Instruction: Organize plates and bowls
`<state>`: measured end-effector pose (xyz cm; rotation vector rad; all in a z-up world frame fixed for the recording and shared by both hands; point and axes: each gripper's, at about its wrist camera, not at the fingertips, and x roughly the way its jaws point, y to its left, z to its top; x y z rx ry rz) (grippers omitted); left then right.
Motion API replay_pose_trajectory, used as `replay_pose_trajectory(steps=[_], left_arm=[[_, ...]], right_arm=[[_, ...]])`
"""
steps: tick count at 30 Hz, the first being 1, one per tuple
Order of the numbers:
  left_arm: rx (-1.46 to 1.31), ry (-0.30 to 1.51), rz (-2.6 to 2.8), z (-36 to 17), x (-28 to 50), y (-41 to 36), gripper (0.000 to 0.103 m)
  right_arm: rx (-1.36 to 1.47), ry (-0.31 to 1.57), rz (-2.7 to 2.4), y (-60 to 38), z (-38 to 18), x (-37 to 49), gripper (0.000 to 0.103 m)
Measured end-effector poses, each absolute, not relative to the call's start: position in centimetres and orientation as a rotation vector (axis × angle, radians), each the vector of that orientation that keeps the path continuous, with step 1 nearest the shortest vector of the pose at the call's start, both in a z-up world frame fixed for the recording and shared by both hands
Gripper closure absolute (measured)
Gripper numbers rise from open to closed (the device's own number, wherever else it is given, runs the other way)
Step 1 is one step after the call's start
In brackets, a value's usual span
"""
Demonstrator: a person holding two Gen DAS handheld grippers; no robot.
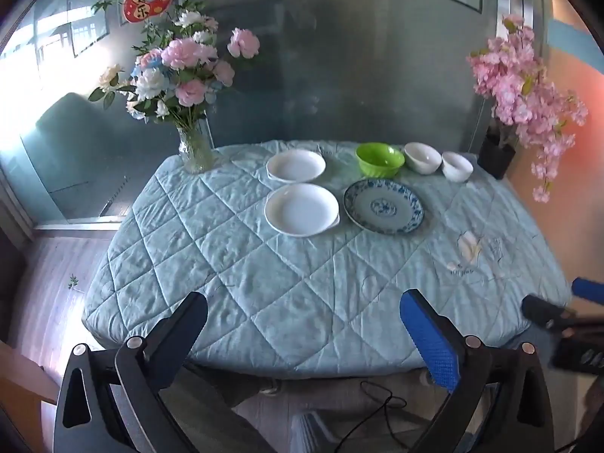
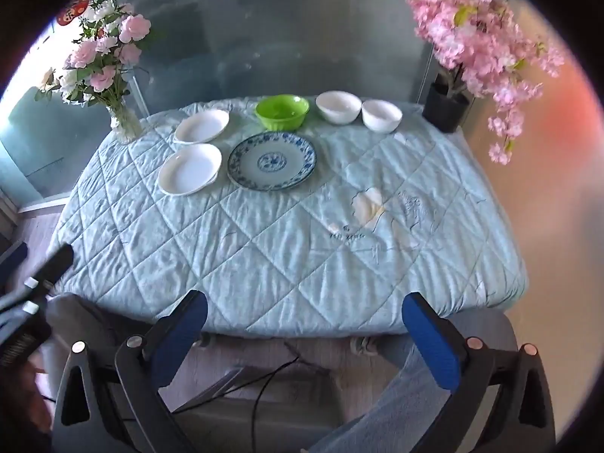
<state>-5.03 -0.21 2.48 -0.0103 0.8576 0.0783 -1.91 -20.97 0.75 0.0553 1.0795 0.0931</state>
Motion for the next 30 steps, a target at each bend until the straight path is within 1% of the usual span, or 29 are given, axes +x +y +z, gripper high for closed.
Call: replay_pose_trajectory(steps=[3,7,9,13,16,19,22,25,28,30], left_arm=[[-0.015,0.884,0.071,2.3,-4.4,0.5,0.000],[0.035,0.969,0.117,2.2,-2.3,1.0,0.000],[0.005,1.002,0.130,2.2,-1.3,1.6,0.000],[-0.037,1.048,0.161,2.0,0.7,2.5,0.000],[-0.020,1.057,0.156,2.2,1.5,1.9,0.000],[-0.016,1.061,0.133,2.4,2.0,1.2,0.000],[-0.031,1.089,0.130,1.9,2.3,0.6,0.000],[-0.034,1.094,0.123,1.5,2.4,0.3,0.000],[-0.025,1.102,0.113,0.8,2.5,-0.4,0.000],[-0.021,1.104,0.106,0.5,2.6,-0.7,0.000]], right_arm=[[0.089,1.140,0.085,-21.8,2.8,-0.9,0.001],[0.135,1.133,0.018,-23.9,7.7,0.0,0.001],[0.128,1.116,-0.014,-24.5,10.0,0.1,0.001],[0.088,1.137,0.083,-23.9,14.6,0.6,0.001],[0.080,1.175,0.154,-22.8,16.7,1.6,0.001],[0.048,1.149,0.193,-21.6,18.5,2.2,0.001],[0.030,1.139,0.216,-21.1,18.6,2.6,0.001],[0.051,1.226,0.233,-21.3,17.6,3.6,0.001],[0.026,1.196,0.229,-21.4,17.5,3.4,0.001],[0.045,1.233,0.249,-21.6,16.5,3.4,0.001]])
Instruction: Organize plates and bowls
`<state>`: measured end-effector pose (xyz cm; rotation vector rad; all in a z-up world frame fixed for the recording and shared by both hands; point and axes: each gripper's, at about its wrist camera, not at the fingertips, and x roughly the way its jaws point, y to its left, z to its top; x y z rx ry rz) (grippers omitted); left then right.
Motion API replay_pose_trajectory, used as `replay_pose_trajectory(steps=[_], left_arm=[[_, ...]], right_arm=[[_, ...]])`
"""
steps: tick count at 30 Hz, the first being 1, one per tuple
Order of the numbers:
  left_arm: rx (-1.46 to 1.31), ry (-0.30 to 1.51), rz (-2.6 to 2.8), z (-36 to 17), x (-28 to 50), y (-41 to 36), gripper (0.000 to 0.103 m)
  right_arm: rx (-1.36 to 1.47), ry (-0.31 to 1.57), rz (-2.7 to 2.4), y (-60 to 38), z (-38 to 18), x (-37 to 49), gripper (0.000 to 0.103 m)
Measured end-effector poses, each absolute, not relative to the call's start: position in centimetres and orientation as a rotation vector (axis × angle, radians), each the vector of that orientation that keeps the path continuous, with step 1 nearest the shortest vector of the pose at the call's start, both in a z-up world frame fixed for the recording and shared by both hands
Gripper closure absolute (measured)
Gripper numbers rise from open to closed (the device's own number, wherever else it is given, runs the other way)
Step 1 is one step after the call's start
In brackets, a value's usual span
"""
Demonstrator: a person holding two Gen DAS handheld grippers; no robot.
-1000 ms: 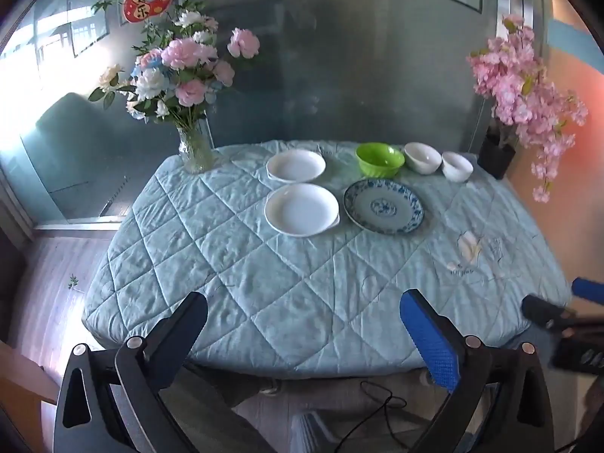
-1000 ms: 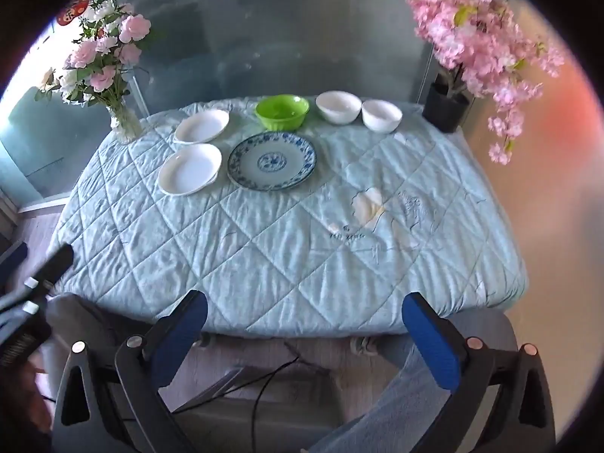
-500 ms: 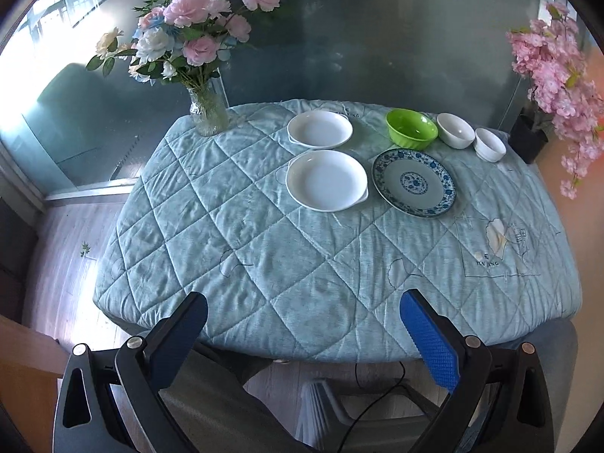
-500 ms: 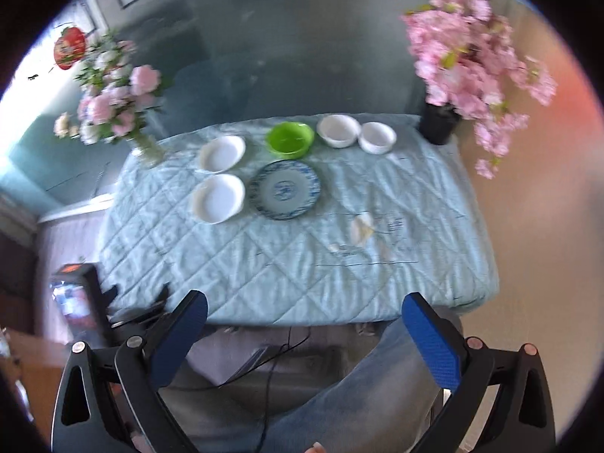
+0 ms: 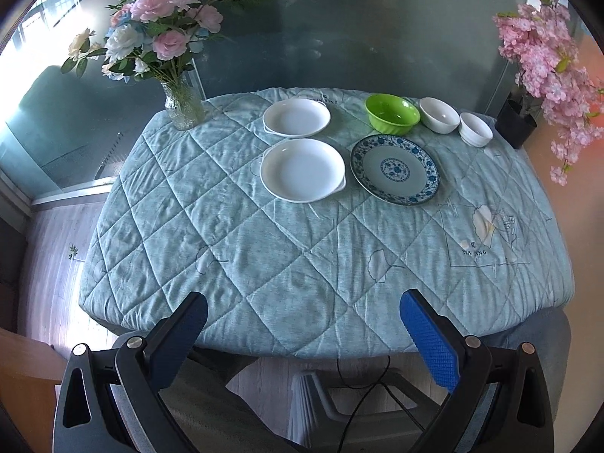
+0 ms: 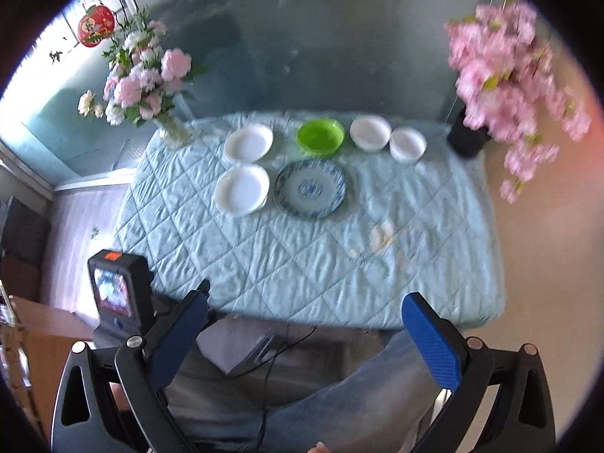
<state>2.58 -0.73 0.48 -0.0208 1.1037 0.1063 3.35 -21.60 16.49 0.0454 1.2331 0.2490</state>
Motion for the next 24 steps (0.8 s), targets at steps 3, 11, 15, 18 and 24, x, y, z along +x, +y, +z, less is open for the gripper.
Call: replay_pose_trajectory(steps=[3,11,15,18,24], left_arm=[[-0.038,1.101,0.106,0.2,2.8,-0.4,0.000],[-0.024,1.047,0.066,2.6,4.1,-0.3,0.000],[-0.028,1.039,0.037,3.7,4.4,-1.0,0.000],[-0.041,1.049,0.005,3.9,4.3,-1.5,0.000],[-0.011,1.011,-0.042,4.7,3.8,-2.5,0.002]], right_arm=[[-0.003,1.214,0.255,-21.5,14.4,3.0,0.001],[0.012,1.231,0.200,-22.1,4.8,3.4,0.001],[0.016,1.248,0.166,-22.0,1.8,3.6,0.001],[-0.045,1.201,0.166,-21.6,1.2,3.6,0.001],[-0.123,1.083,0.132,-21.2,1.0,3.0,0.001]])
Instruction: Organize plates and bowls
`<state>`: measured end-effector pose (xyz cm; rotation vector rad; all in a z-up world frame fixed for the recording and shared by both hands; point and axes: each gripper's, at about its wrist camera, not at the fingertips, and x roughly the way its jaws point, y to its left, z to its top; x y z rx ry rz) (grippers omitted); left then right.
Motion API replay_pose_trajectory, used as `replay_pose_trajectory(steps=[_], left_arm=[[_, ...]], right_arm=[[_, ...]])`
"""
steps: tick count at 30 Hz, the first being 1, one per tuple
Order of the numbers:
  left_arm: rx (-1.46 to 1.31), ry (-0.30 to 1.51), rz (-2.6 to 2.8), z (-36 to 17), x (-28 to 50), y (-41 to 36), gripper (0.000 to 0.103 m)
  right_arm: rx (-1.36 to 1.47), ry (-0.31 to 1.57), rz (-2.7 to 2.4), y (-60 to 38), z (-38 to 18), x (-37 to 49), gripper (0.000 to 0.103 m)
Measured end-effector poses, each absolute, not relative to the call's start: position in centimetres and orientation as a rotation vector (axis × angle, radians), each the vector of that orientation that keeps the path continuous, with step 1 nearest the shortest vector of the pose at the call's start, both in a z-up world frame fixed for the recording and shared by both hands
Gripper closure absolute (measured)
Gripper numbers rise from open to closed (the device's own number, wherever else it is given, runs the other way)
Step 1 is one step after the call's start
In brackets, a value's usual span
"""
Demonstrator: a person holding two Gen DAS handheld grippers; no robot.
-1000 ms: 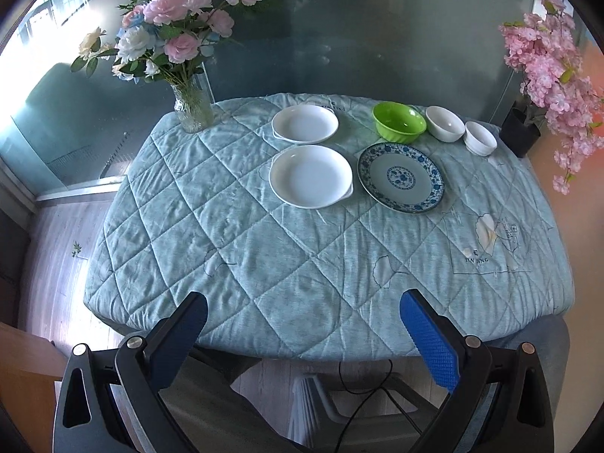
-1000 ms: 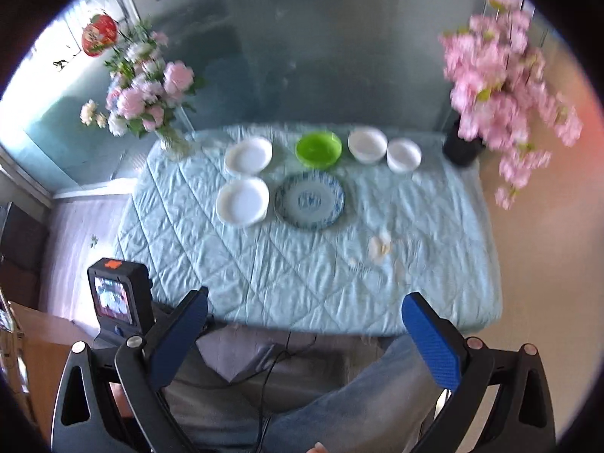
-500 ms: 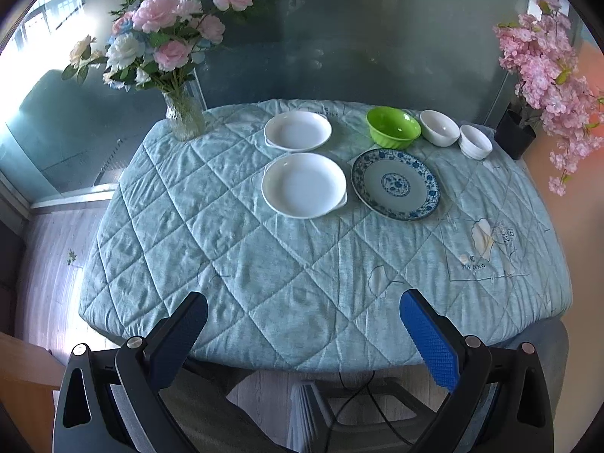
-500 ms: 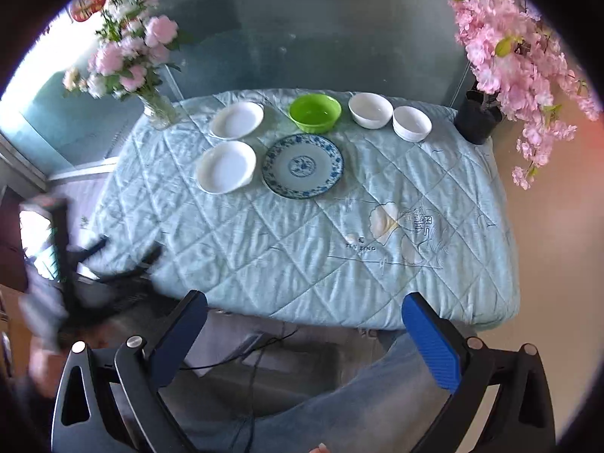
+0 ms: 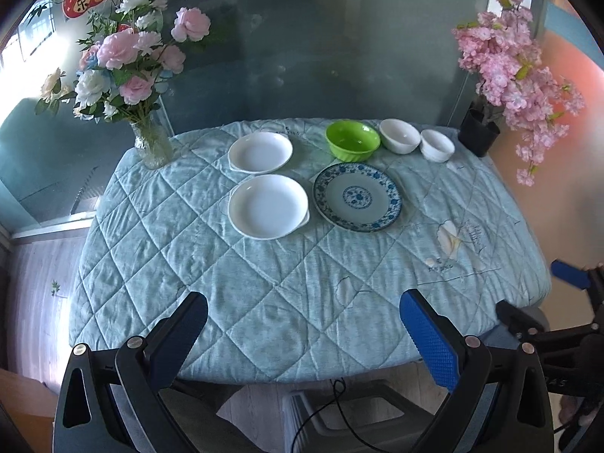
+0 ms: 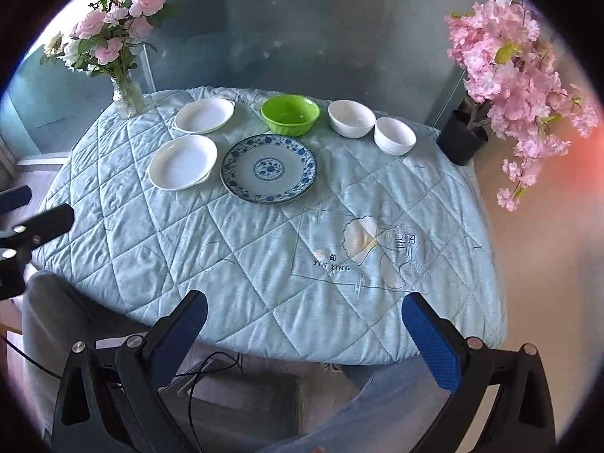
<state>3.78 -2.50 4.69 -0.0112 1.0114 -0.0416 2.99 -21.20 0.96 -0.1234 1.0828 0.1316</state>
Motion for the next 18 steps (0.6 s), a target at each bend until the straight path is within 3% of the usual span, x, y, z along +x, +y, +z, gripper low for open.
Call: replay_pose_trajectory(steps=[1,2,3,4,5,6,7,8,9,10,11,12,18], left_arm=[[-0.020,1.005,-0.054,4.8,3.6,-2.6,0.005],[-0.028,0.999,-0.066,4.8,3.5,-2.5,0.017],[-0.038,0.993,-0.078,4.9,3.3,-2.5,0.027],[-0.051,0.991,-0.089,4.8,3.2,-2.5,0.057],[-0.055,1.005,-0.094,4.5,3.2,-2.5,0.083],[-0.055,1.017,-0.089,4.2,3.2,-2.5,0.087],[-0.056,1.016,-0.077,4.0,3.2,-2.5,0.087],[-0.056,1.008,-0.069,3.9,3.2,-2.4,0.081],[-0.052,0.996,-0.053,3.9,3.1,-2.4,0.071],[-0.044,0.996,-0.036,3.8,3.2,-2.4,0.033],[-0.035,0.997,-0.018,3.6,3.4,-2.2,0.000],[-0.032,0.976,-0.005,3.7,3.4,-2.1,0.001],[0.003,1.002,0.036,2.2,5.1,-0.7,0.001]], right_arm=[[-0.079,1.095,0.144,-21.5,0.7,3.0,0.001],[-0.044,1.103,0.155,-21.8,0.5,3.2,0.002],[0.000,1.116,0.169,-22.0,0.2,3.2,0.012],[0.017,1.125,0.183,-22.0,-0.1,3.2,0.021],[0.006,1.124,0.196,-21.6,-0.3,3.2,0.042],[-0.013,1.126,0.203,-21.2,-0.5,3.1,0.056],[-0.040,1.138,0.209,-20.8,-0.9,3.1,0.058],[-0.039,1.149,0.230,-20.5,-1.2,3.0,0.058],[-0.028,1.159,0.250,-20.4,-1.4,3.0,0.051],[-0.016,1.169,0.261,-20.3,-1.7,3.2,0.040],[-0.017,1.171,0.241,-20.4,-1.9,3.3,0.009],[-0.018,1.165,0.224,-20.5,-1.9,3.4,0.001],[-0.042,1.116,0.228,-20.7,-2.0,4.5,0.001]])
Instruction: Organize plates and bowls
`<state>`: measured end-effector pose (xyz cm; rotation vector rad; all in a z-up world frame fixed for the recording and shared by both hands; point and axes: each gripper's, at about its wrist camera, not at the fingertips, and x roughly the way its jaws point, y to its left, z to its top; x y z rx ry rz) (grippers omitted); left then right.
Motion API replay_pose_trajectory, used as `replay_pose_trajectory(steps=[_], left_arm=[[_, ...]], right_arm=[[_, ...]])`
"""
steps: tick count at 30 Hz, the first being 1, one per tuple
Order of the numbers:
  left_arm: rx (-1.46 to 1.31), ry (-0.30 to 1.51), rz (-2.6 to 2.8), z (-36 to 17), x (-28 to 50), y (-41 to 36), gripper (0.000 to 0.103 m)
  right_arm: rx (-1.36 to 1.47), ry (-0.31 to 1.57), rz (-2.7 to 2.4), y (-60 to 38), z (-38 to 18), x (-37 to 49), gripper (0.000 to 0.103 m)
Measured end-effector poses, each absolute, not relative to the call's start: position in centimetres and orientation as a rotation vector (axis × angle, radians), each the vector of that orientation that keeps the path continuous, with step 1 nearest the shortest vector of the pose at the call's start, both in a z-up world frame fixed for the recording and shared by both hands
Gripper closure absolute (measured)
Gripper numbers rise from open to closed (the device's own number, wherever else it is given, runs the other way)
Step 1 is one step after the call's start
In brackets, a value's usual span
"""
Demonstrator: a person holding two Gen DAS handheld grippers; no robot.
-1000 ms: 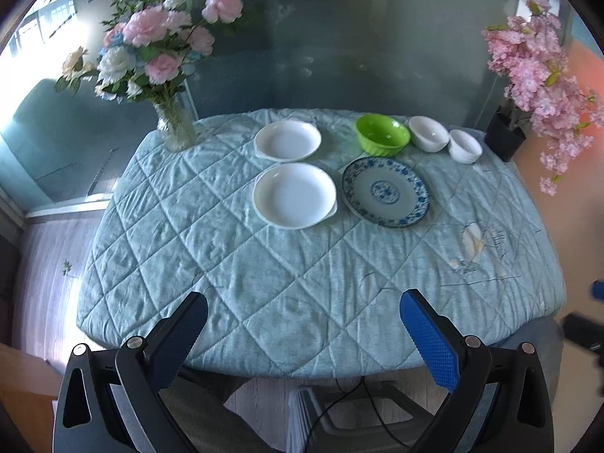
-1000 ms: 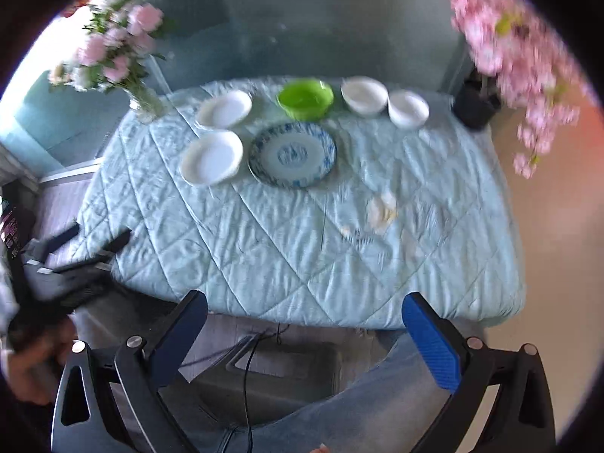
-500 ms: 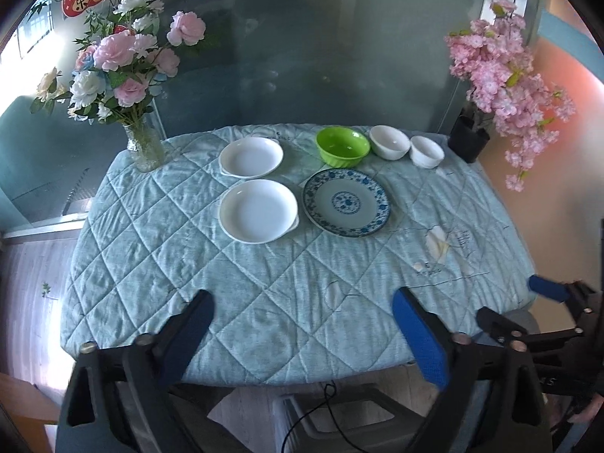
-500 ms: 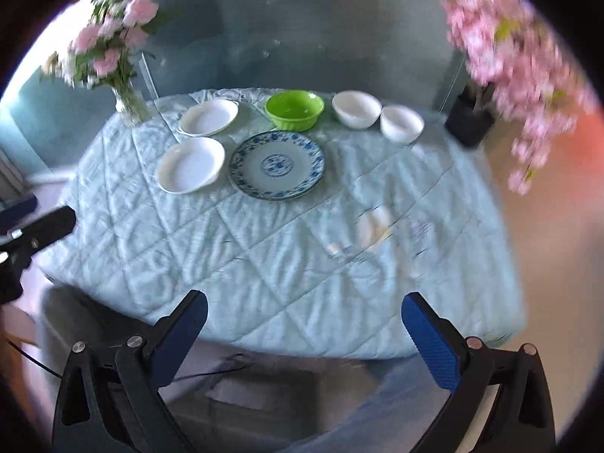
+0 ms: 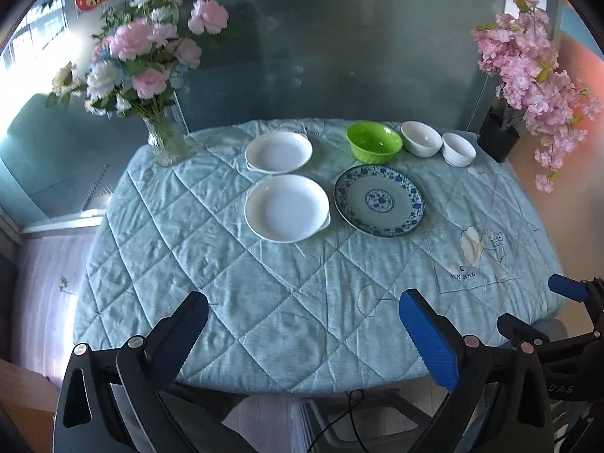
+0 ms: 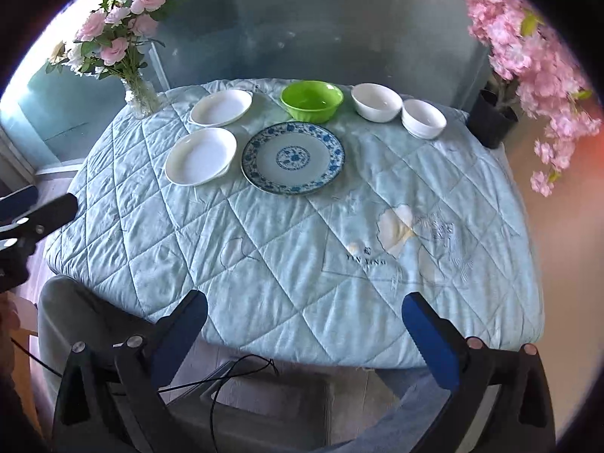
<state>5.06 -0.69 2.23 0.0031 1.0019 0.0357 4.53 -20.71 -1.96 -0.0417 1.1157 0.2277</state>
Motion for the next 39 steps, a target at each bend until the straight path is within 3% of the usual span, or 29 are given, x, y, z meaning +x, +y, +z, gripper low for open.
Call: replay_pose_trajectory(steps=[17,20,28,31,37,39], left_arm=[[-0.113,1.101,-0.048,-4.6,17.3,5.1,0.002],[-0.094,1.111,-0.142,-5.7,22.0,3.1,0.002],[-0.005,1.245,-0.323,-10.8,36.4,-3.2,0.003],[-0.021,1.331,-0.318,-13.7,40.4,-4.1,0.005],[-0.021,1.492,-0.292,-19.3,45.2,-4.7,0.024],[-0.008,1.519,-0.291,-20.3,45.8,-4.7,0.027]], right_arm=[[0.158,1.201,0.372,-21.3,-7.9,14.7,0.002],[0.178,1.192,0.345,-22.6,-9.2,18.4,0.013],[0.274,1.239,0.274,-25.4,-13.8,25.6,0.016],[0.262,1.262,0.286,-24.7,-15.8,27.2,0.027],[0.328,1.292,0.258,-24.4,-18.5,29.5,0.043],[0.340,1.303,0.237,-24.5,-19.0,29.9,0.049]])
